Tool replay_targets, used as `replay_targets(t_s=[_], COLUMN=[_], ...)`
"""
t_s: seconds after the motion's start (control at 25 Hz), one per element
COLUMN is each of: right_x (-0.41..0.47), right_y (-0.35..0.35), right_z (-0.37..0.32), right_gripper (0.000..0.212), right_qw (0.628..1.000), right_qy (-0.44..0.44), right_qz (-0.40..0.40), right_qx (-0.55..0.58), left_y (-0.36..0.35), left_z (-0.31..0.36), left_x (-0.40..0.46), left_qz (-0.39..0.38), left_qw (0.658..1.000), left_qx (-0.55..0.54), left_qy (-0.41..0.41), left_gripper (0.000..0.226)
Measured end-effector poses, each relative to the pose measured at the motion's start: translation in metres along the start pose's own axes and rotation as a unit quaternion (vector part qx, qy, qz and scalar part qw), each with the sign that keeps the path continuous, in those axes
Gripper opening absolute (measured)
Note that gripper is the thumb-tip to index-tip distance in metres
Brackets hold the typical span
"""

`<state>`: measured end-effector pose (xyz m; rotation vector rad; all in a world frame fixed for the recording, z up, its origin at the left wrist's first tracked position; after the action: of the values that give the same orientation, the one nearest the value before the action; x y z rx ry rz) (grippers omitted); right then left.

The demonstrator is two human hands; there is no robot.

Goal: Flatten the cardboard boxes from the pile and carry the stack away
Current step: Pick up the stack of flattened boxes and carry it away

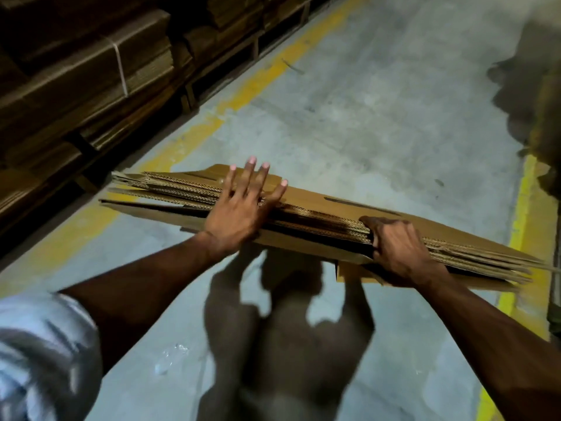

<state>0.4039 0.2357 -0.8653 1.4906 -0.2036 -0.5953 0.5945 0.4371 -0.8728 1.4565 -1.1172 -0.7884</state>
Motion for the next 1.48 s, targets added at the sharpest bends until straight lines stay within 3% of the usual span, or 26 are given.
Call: replay_targets(t_s=[0.08,0.2,0.28,0.32,0.36,0.48,0.56,0.64,0.76,0.84,0.96,1.28,1.48], right_x=[0.004,0.003,-0.013,-0.022,-0.028,-0.02,-0.007,0.002,0.008,0.002,-0.014,-0.092,-0.155], right_y=[0.002,0.002,-0.009,-0.018,-0.025,-0.029,-0.024,-0.023,-0.021,-0.017,-0.007,0.118,0.26], right_z=[-0.001,0.007,0.01,0.007,0.004,-0.001,0.0,0.004,0.006,0.002,-0.005,0.025,0.067], right_gripper=[0.054,0.063,0.109,0.131,0.14,0.124,0.113,0.102,0.067,0.056,0.053,0.054,0.053], right_qw=[0.999,0.987,0.978,0.984,0.993,0.998,0.993,0.995,0.997,0.998,0.997,0.996,0.991], right_qy=[0.019,0.047,0.023,0.016,0.012,-0.034,-0.076,-0.072,-0.055,-0.048,-0.042,-0.064,-0.118], right_qz=[-0.022,-0.095,-0.151,-0.149,-0.114,0.044,0.088,0.075,0.047,0.044,0.041,0.015,0.022], right_qx=[0.014,0.122,0.139,0.092,0.031,-0.029,-0.009,-0.007,-0.016,-0.022,-0.041,-0.057,-0.064], left_y=[-0.004,-0.004,-0.006,-0.007,-0.008,-0.013,-0.009,-0.006,0.002,-0.007,0.004,0.14,0.292], left_z=[-0.008,-0.013,-0.009,-0.009,-0.009,-0.003,-0.006,-0.009,-0.009,-0.004,-0.004,0.011,0.014], left_x=[0.014,0.025,0.026,0.025,0.026,0.022,0.026,0.031,0.03,0.021,0.015,0.019,0.051], left_qz=[-0.06,-0.081,-0.099,-0.109,-0.115,-0.119,-0.123,-0.116,-0.083,-0.085,-0.066,-0.135,-0.088], left_qw=[0.998,0.996,0.993,0.992,0.99,0.988,0.988,0.99,0.993,0.992,0.99,0.985,0.987], left_qx=[-0.008,0.011,0.036,0.047,0.051,0.07,0.076,0.065,0.082,0.089,0.107,0.041,0.031], left_qy=[-0.012,-0.033,-0.047,-0.049,-0.06,-0.072,-0.053,-0.041,-0.028,-0.039,-0.059,-0.097,-0.134], left_gripper=[0.102,0.074,0.07,0.068,0.066,0.064,0.072,0.078,0.079,0.062,0.031,0.033,0.032])
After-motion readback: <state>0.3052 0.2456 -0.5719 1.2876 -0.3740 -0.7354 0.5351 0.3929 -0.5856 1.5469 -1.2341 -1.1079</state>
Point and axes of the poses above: each hand's wrist, its own x-axis towards the middle knuckle, its own y-axis out of the back of the hand, z = x × y, the point moved 7 cm from there along x, towards the middle knuckle, and after that the axes turned 1 degree about -y, right-handed, at the moved point
